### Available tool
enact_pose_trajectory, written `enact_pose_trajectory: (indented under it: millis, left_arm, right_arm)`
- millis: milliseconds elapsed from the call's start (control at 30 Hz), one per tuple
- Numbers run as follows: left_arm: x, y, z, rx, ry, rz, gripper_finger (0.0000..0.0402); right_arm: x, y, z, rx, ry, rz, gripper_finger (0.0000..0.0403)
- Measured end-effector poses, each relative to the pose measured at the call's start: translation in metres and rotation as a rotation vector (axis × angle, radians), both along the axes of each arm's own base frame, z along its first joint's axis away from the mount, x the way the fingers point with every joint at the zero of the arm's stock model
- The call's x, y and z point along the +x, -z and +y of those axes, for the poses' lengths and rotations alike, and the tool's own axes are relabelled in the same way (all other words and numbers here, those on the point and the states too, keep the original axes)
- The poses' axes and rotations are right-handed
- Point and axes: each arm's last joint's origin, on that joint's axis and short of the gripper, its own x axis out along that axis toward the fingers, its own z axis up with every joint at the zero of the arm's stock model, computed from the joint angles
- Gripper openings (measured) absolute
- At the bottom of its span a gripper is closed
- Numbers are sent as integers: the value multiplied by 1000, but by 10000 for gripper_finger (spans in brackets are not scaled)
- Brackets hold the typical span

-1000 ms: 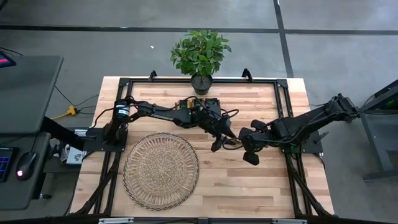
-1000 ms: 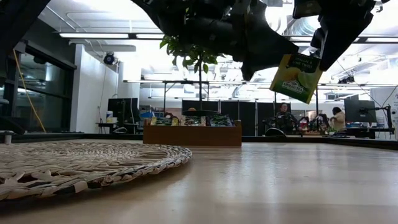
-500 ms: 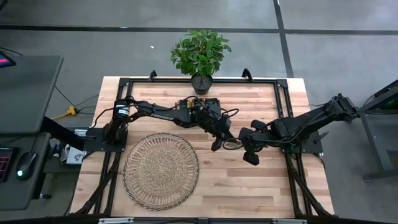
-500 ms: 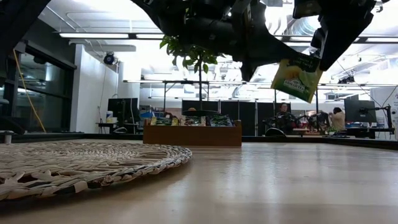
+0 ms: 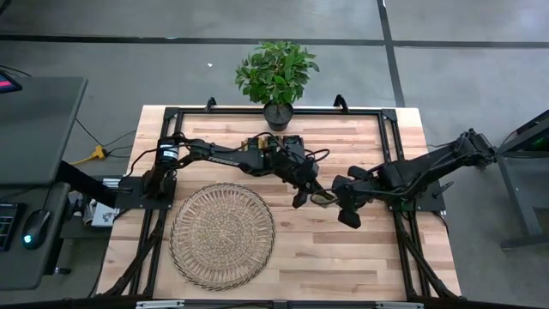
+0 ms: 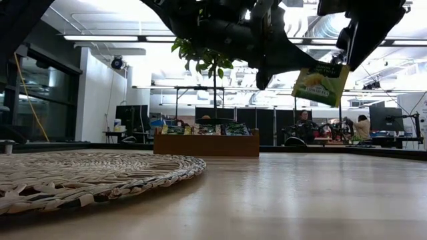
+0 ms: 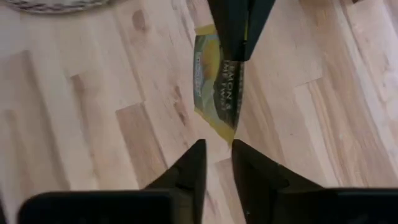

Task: Pick & Place Tea
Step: Put the yellow tea bag into the left section of the wooden organizer

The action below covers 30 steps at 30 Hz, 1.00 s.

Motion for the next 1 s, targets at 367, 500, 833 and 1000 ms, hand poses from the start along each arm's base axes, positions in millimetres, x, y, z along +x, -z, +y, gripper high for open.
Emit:
enact_pose_trajectory:
  millis: [367, 500, 833, 1000]
  left_arm:
    - [1, -2, 9, 16, -92, -17, 0]
    - [1, -2, 15, 7, -90, -14, 0]
    - [-6, -4, 33, -18, -87, 14, 0]
    - [-24, -13, 46, -15, -126, -2, 0]
  right_arm:
    - [-43, -38, -14, 58, 117, -169, 157]
    - [-68, -46, -20, 37, 182, -185, 160]
    - [-98, -38, -26, 19, 261, -169, 161]
    - [-100, -25, -26, -9, 257, -132, 161]
